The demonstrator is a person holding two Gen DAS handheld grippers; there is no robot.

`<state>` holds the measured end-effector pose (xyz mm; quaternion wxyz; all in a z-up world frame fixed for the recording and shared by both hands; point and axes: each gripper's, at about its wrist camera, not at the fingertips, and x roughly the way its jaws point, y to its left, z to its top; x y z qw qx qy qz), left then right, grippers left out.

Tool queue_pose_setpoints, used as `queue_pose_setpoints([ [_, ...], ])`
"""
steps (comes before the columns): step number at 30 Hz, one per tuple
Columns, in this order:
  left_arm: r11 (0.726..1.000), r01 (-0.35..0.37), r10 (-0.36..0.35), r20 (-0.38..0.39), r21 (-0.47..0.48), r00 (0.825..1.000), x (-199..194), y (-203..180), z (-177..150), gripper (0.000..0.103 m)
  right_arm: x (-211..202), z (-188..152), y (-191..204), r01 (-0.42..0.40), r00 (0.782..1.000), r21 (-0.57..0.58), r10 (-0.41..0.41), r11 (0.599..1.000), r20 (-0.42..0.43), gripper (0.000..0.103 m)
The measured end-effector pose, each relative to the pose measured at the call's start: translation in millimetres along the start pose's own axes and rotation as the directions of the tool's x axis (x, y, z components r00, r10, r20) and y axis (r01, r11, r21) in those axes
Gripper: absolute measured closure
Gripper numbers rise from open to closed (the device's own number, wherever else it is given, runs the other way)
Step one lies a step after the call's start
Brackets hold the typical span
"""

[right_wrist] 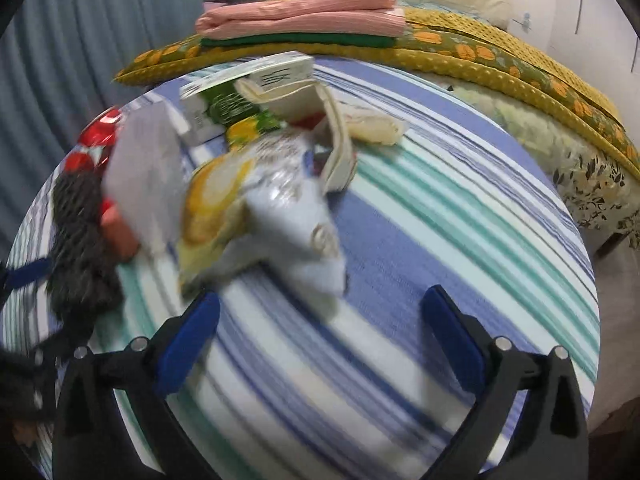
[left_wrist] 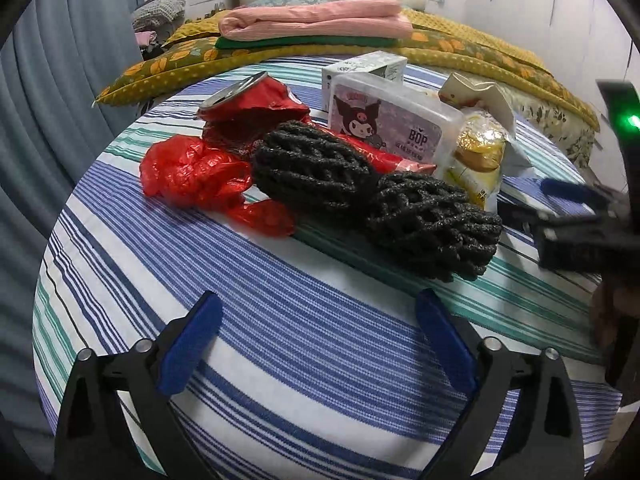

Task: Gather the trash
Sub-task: 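Move both tools back over the table toward the remaining trash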

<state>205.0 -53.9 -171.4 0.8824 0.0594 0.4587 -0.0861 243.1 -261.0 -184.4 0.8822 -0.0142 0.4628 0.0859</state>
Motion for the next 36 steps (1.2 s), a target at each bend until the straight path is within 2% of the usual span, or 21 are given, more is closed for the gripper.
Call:
queue_pose_setpoints([
  [9,1.000,0.006,-0.006,0.001,-0.005,1.000,-2.8,0.6,-9.7,0.006,4.6,4.2,-3.4,0.007,1.000,0.006,-0.007,1.000,0.002,0.004],
  [36,1.000,0.008,-0.008,0.000,-0.010,1.000,-2.6,1.4,-8.1,0.005,4.2,4.3,-3.5,0.008,1.000,0.009,-0.008,1.000,0.002,0.004],
])
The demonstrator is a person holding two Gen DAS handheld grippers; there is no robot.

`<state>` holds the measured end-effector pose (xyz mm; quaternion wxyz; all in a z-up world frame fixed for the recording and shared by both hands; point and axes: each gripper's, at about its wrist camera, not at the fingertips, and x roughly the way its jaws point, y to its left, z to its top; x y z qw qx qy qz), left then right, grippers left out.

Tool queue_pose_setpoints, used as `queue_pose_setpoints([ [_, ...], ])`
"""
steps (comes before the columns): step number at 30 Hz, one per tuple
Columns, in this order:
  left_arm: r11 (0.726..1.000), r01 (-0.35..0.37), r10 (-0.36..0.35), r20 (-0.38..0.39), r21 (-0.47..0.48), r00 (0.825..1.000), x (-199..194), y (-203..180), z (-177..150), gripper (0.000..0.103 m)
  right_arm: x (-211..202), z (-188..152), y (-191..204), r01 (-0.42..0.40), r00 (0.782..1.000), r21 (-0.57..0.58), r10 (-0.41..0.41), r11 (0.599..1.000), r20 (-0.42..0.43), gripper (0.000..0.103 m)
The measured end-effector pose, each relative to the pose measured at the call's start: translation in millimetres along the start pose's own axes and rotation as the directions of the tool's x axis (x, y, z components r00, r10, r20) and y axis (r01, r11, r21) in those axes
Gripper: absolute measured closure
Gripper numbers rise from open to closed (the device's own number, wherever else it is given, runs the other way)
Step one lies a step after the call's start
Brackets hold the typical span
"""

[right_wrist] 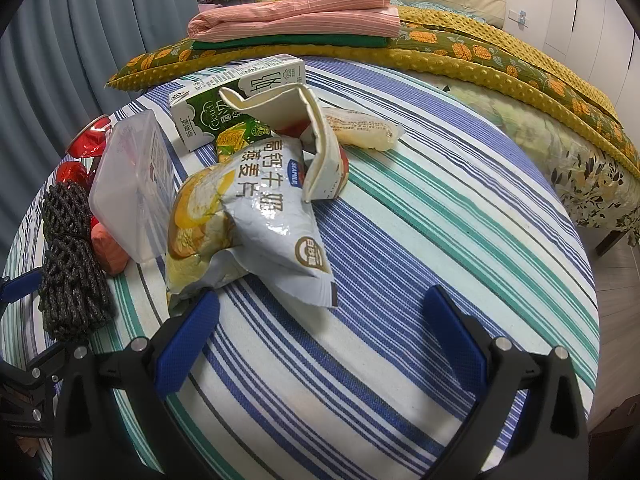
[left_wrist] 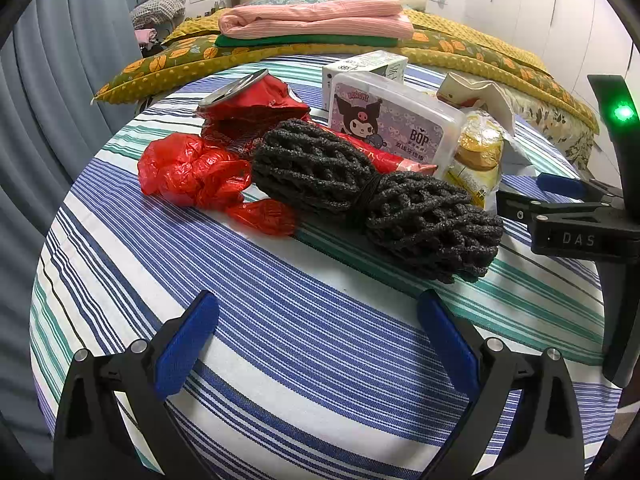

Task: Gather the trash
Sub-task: 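Move both tools back over the table toward the remaining trash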

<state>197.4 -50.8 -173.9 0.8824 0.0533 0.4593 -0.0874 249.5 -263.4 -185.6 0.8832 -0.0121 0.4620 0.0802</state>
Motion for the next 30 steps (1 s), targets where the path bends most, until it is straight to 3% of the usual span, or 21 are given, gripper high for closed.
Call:
queue_pose_setpoints([
  [6,1.000,0.017,-0.017,0.006,-0.012,1.000,-2.7,0.6,-2.2,0.005,0.0,0.0,0.5,0.000,1.000,0.001,0.000,1.000,0.000,0.004],
  [11,0.991,0.124,-0.122,0.042,-0.052,0.992,-17.3,23.3,-15.3,0.005,0.1,0.0,0.4,0.001,1.000,0.001,-0.001,1.000,0.000,0.004],
  [15,0.986,0.152,-0.149,0.051,-0.067,0.988,-22.3,48.8,-20.7,0.005,0.1,0.1,0.6,0.001,1.000,0.002,-0.001,1.000,0.000,0.004],
  [19,0.998,0.059,-0.059,0.012,0.001,0.998,-18.0,60.4,-20.7,0.005,0.2,0.1,0.3,0.002,1.000,0.002,-0.002,1.000,0.000,0.004],
  [22,0.998,0.060,-0.060,0.006,0.026,0.998,-16.8,61.9,-20.8,0.005,0.1,0.1,0.7,0.002,1.000,0.003,-0.002,1.000,0.001,0.004],
  [24,0.998,0.021,-0.021,-0.004,0.054,1.000,-14.3,55.0,-20.2,0.005,0.4,0.5,1.1,0.007,1.000,0.004,-0.007,1.000,0.000,0.004],
  [30,0.999,0.021,-0.020,-0.003,0.033,1.000,-13.7,56.8,-19.6,0.004,-16.2,-8.3,3.1,0.017,1.000,0.056,-0.018,0.998,0.010,0.005],
])
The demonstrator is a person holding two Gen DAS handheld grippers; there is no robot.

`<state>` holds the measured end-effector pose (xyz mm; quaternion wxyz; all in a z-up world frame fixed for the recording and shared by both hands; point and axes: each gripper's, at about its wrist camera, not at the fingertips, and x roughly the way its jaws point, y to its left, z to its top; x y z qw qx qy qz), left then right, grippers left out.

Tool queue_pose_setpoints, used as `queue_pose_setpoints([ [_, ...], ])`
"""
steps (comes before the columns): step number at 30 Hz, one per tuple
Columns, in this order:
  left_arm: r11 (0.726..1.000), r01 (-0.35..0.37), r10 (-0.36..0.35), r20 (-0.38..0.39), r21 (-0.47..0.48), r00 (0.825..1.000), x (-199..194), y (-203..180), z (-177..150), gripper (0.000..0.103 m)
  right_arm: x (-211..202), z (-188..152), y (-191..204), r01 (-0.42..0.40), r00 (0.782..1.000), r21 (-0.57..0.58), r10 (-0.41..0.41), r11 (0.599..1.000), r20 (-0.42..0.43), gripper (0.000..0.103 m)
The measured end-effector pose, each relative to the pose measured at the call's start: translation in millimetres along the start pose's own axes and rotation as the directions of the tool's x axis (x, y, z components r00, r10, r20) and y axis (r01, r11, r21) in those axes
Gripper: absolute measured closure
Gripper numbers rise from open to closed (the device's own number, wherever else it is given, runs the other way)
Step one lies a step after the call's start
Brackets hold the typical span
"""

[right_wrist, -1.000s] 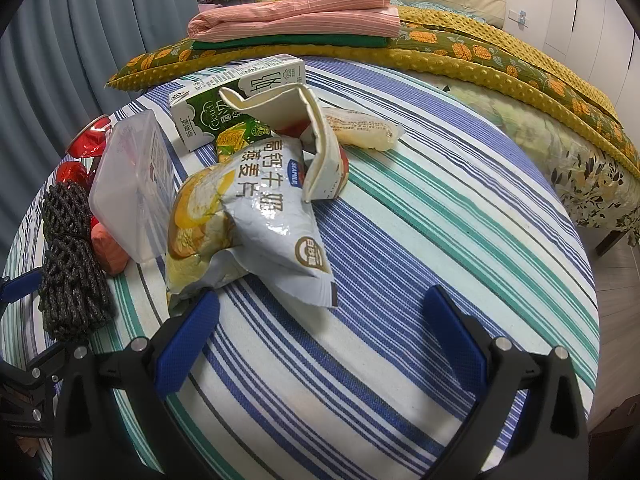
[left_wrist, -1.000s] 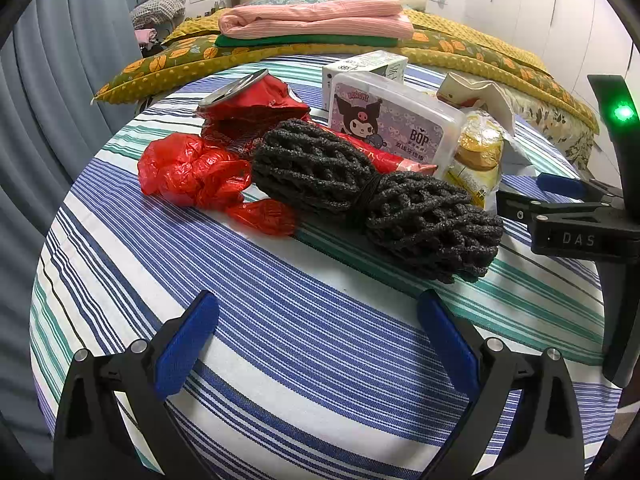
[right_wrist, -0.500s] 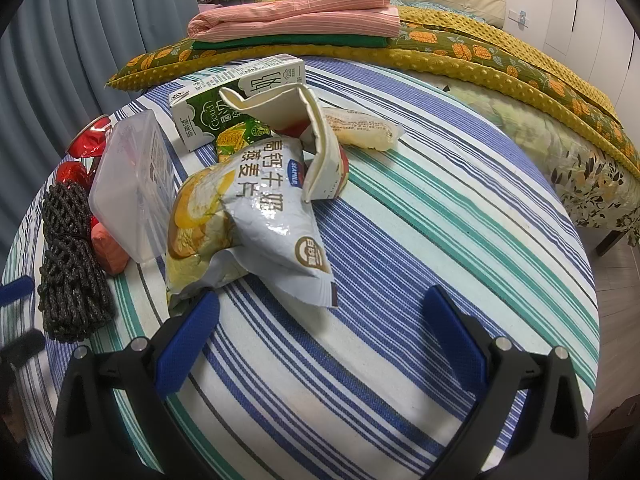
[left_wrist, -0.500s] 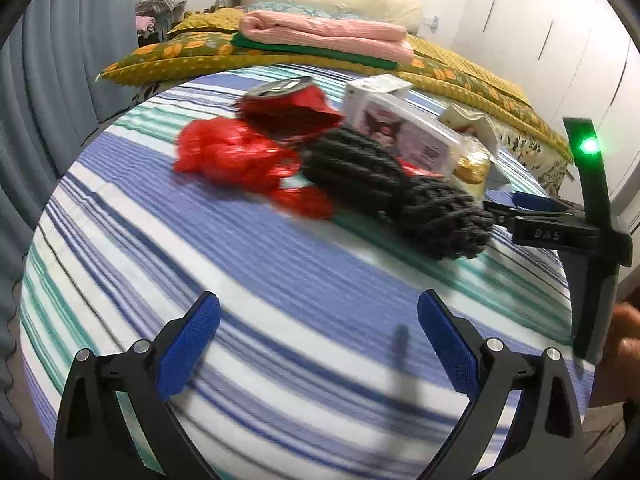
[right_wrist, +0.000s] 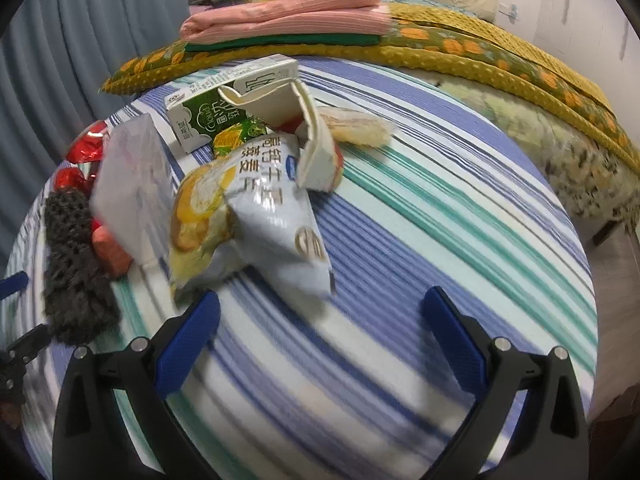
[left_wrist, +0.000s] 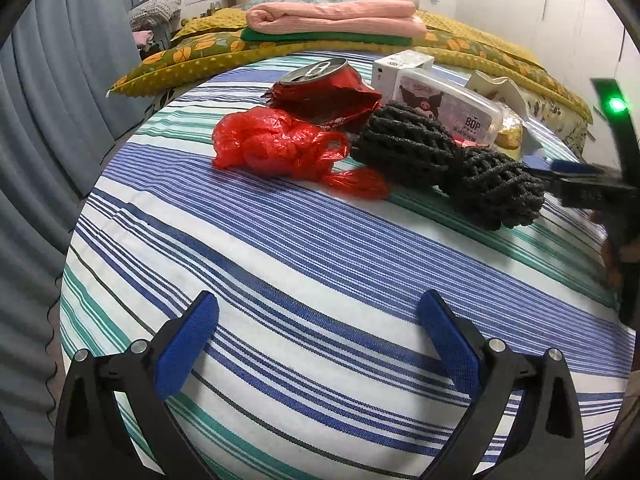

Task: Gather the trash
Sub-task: 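Move both tools back over the table toward the remaining trash, then grasp the black mesh net with the right tool while the left tool approaches the red bag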

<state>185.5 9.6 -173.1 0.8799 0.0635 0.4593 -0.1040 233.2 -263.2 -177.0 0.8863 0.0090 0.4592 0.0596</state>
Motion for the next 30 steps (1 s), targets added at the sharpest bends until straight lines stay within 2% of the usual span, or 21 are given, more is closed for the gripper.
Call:
queue_pose_setpoints([
  [2,1.000,0.000,0.000,0.000,0.000,1.000,0.3,1.0,0.0,0.004,-25.6,-8.8,4.5,-0.046,0.997,0.013,0.045,0.999,0.066,0.005],
  [4,1.000,0.001,-0.001,0.000,0.000,1.000,0.2,0.8,0.0,0.004,-48.2,-12.7,25.9,-0.138,0.985,-0.048,0.143,0.989,0.100,0.005],
  [7,1.000,0.005,-0.005,0.001,-0.004,1.000,-0.3,1.7,-0.4,0.004,-54.2,-6.3,70.9,-0.259,0.961,-0.178,0.271,0.949,0.048,0.006],
  [9,1.000,0.021,-0.020,0.009,-0.021,1.000,-2.2,5.7,-1.1,0.004,-47.6,1.0,93.7,-0.286,0.955,-0.233,0.296,0.929,0.009,0.020],
  [13,0.996,0.059,-0.057,0.027,-0.063,0.998,-9.9,24.8,-6.3,0.004,-25.6,12.0,121.9,-0.244,0.969,-0.299,0.245,0.922,-0.035,0.028],
  [15,0.995,0.064,-0.062,0.027,-0.073,0.998,-9.9,36.2,-5.4,0.004,-17.4,12.8,127.1,-0.256,0.967,-0.295,0.246,0.920,-0.072,0.051],
  [17,0.995,0.054,-0.052,0.023,-0.080,0.998,-7.9,45.6,-0.5,0.004,-19.4,8.0,124.8,-0.263,0.965,-0.276,0.251,0.925,-0.077,0.060],
  [19,0.995,0.052,-0.049,0.043,-0.084,0.998,-6.7,55.1,10.5,0.004,-31.2,-1.9,117.0,-0.276,0.961,-0.239,0.268,0.931,-0.067,0.060],
  [22,0.995,0.069,-0.060,0.113,-0.075,0.992,-4.9,67.8,36.5,0.004,-48.7,-17.0,101.2,-0.284,0.959,-0.176,0.279,0.942,-0.052,0.060],
  [25,0.993,0.114,-0.106,0.162,-0.042,0.981,5.7,80.0,69.1,0.004,-69.4,-40.2,80.7,-0.247,0.969,-0.117,0.245,0.962,-0.034,0.060],
  [28,0.984,0.178,-0.176,0.127,-0.004,0.976,29.5,87.3,95.9,0.004,-82.7,-55.1,61.2,-0.216,0.976,-0.051,0.215,0.975,-0.021,0.060],
  [30,0.970,0.244,-0.244,0.095,0.016,0.965,41.1,88.0,104.8,0.004,-87.7,-64.6,45.1,-0.198,0.980,0.006,0.198,0.980,-0.021,0.061],
])
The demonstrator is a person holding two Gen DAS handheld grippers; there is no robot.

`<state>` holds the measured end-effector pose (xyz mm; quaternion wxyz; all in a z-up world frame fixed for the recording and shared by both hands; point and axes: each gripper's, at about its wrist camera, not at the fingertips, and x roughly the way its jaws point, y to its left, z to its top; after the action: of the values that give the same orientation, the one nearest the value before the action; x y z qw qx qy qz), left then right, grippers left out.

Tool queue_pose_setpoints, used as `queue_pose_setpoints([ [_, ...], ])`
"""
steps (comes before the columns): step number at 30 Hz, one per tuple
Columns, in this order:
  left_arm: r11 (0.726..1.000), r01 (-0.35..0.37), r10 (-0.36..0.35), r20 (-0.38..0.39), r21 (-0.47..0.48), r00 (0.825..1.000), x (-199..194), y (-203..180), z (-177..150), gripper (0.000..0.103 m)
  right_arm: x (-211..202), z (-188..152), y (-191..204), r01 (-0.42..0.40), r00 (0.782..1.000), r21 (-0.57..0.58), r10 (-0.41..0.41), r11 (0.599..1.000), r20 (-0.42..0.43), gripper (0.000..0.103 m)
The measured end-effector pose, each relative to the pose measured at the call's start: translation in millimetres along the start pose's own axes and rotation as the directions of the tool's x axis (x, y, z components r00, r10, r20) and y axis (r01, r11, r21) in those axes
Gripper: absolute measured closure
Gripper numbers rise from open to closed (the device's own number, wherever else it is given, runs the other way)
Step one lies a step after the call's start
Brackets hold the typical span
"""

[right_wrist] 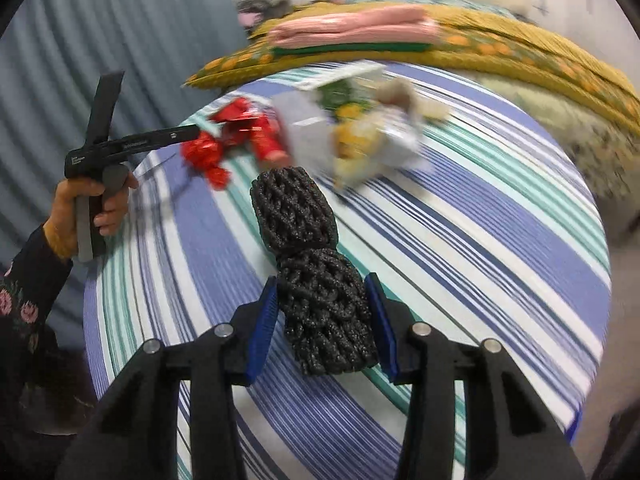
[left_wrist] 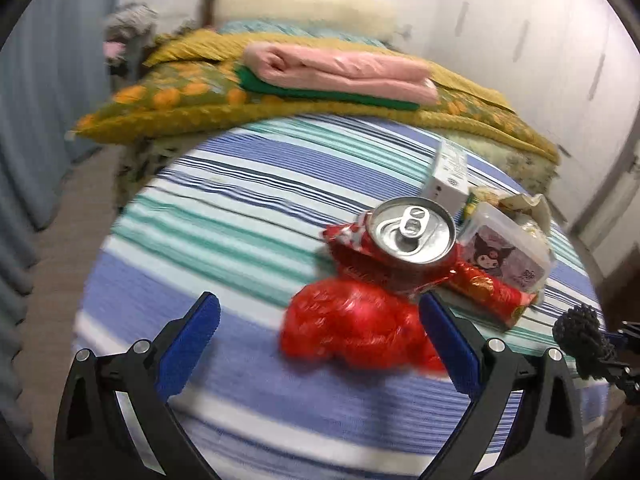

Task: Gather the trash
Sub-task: 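Grasp the black mesh net with the right tool while the left tool approaches the red bag, then grasp the red plastic bag with the left tool while the right tool carries the net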

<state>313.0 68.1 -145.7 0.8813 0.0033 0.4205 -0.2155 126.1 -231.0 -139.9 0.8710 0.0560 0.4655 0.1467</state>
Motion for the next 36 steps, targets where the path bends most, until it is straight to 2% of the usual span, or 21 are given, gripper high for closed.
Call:
queue_pose_setpoints([
  [4,0.983,0.155,-0.148,-0.075,0.101,0.986,6.1,-19.6,-7.0,0.004,-4.3,-9.9,-23.7,0.007,1.000,0.086,-0.007,0.996,-0.008,0.060],
  [7,0.958,0.220,-0.193,-0.150,0.186,0.970,-0.1,-41.8,-27.4,0.004,-4.4,-10.0,-35.3,-0.012,1.000,0.145,0.014,0.989,-0.013,0.060],
  [9,0.930,0.284,-0.240,-0.200,0.232,0.950,-13.9,-55.6,-44.0,0.004,-8.7,-10.3,-41.2,-0.022,1.000,0.172,0.024,0.985,-0.012,0.060],
  [11,0.912,0.306,-0.253,-0.214,0.273,0.944,-26.0,-65.0,-55.3,0.004,-14.0,-11.1,-46.4,-0.040,0.999,0.194,0.043,0.980,-0.010,0.060],
  [12,0.911,0.293,-0.241,-0.203,0.291,0.949,-32.3,-68.4,-58.0,0.004,-14.7,-10.9,-47.6,-0.044,0.999,0.199,0.047,0.979,-0.012,0.059],
  [15,0.944,0.184,-0.157,-0.116,0.274,0.981,-38.2,-68.2,-48.6,0.004,-10.0,-8.2,-48.6,-0.018,0.999,0.189,0.026,0.982,-0.040,0.059],
  [17,0.956,0.152,-0.135,-0.087,0.250,0.987,-33.3,-67.3,-42.4,0.004,-4.4,-7.8,-49.1,0.011,0.997,0.171,0.003,0.985,-0.078,0.058],
  [18,0.959,0.139,-0.121,-0.086,0.248,0.989,-25.0,-68.6,-37.7,0.004,-2.3,-7.2,-50.1,0.018,0.996,0.163,-0.003,0.987,-0.090,0.052],
  [21,0.946,0.092,-0.062,-0.104,0.311,0.993,-5.8,-71.6,-33.5,0.004,0.7,-6.0,-50.0,0.064,0.990,0.114,-0.049,0.991,-0.135,0.039],
  [26,0.907,0.023,0.021,-0.101,0.421,0.995,7.9,-77.0,-30.2,0.004,-0.1,5.9,-34.6,0.107,0.981,-0.016,-0.109,0.994,-0.158,0.035],
  [27,0.907,0.004,0.034,-0.084,0.421,0.996,4.3,-74.6,-27.7,0.004,-0.4,9.3,-29.3,0.099,0.982,-0.040,-0.105,0.994,-0.159,0.034],
  [29,0.918,0.032,-0.001,-0.080,0.394,0.997,-5.6,-66.6,-22.6,0.004,-0.3,12.9,-22.1,0.084,0.982,-0.071,-0.094,0.994,-0.162,0.033],
  [30,0.919,0.047,-0.018,-0.076,0.392,0.997,-11.8,-63.7,-20.1,0.004,1.4,14.4,-18.4,0.078,0.982,-0.087,-0.092,0.993,-0.167,0.033],
  [34,0.901,0.041,-0.012,-0.071,0.432,0.997,-12.8,-68.2,-17.1,0.004,13.8,16.4,-12.0,0.094,0.975,-0.114,-0.114,0.989,-0.189,0.034],
  [36,0.893,0.029,0.011,-0.087,0.449,0.996,1.1,-71.3,-15.7,0.004,17.0,15.5,-13.5,0.094,0.976,-0.100,-0.112,0.990,-0.187,0.045],
])
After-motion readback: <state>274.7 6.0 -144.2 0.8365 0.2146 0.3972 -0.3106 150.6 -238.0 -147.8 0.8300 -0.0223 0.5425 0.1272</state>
